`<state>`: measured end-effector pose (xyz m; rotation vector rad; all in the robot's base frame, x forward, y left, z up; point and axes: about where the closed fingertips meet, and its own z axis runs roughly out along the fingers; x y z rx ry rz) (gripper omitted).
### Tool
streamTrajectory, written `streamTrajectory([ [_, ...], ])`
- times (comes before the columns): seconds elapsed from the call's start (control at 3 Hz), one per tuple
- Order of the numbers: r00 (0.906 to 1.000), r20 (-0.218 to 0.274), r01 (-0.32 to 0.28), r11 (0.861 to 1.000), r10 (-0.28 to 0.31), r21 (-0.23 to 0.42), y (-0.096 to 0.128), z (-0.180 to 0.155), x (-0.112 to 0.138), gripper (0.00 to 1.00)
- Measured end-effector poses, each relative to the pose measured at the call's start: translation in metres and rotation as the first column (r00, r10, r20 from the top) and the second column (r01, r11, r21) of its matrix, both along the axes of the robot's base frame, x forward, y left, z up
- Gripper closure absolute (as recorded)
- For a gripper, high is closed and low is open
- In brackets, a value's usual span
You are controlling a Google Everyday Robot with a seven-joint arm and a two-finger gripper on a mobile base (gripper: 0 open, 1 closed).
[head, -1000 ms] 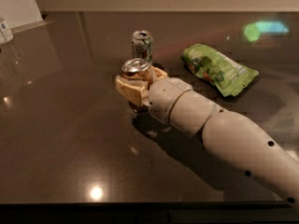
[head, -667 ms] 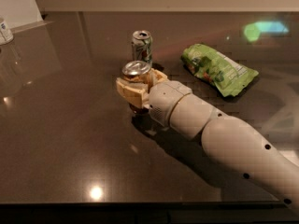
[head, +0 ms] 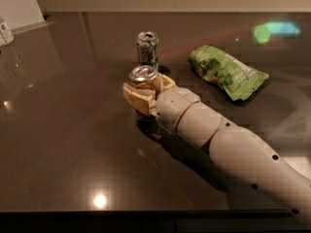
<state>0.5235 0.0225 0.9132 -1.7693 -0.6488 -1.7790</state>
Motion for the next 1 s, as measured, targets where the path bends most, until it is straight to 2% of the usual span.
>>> streamTrajectory([
  [0.67, 1.0000, 0.008, -0.003, 1.000, 0.003, 0.004, -0.0007, -0.0025, -0.0004, 0.13],
  [1.0, 1.0000, 0.008, -0.005, 1.000, 0.005, 0.006, 0.0008, -0.0019, -0.0007, 0.00],
])
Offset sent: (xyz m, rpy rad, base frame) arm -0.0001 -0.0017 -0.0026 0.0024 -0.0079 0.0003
